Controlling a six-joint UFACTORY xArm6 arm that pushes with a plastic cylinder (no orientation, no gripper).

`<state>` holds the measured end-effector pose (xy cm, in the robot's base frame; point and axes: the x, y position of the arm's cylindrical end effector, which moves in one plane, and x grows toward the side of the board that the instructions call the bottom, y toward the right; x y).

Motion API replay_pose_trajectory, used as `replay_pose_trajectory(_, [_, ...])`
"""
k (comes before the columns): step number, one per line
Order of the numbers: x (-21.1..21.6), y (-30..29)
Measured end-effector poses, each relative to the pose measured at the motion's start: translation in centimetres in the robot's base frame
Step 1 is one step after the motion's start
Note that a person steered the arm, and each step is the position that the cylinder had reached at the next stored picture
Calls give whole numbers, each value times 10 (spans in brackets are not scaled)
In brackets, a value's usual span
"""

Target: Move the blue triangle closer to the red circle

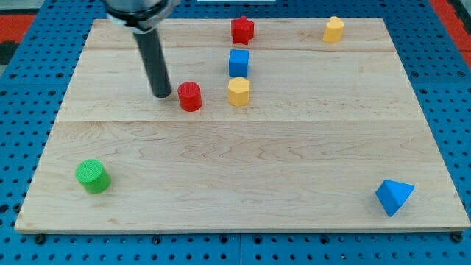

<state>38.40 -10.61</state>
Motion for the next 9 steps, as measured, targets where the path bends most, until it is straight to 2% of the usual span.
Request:
replay_pose_trajectory(1, [6, 28])
replay_pose_trajectory(2, [44, 62])
replay_pose_trajectory(3, [58, 78])
replay_pose_trajectory(4, [78, 64])
replay_pose_trajectory(5, [125, 95])
replay_pose_trajectory(6, [168, 160])
replay_pose_trajectory(7, [156, 282])
replay_pose_trajectory(8, [144, 361])
replay_pose_trajectory(9, [201, 392])
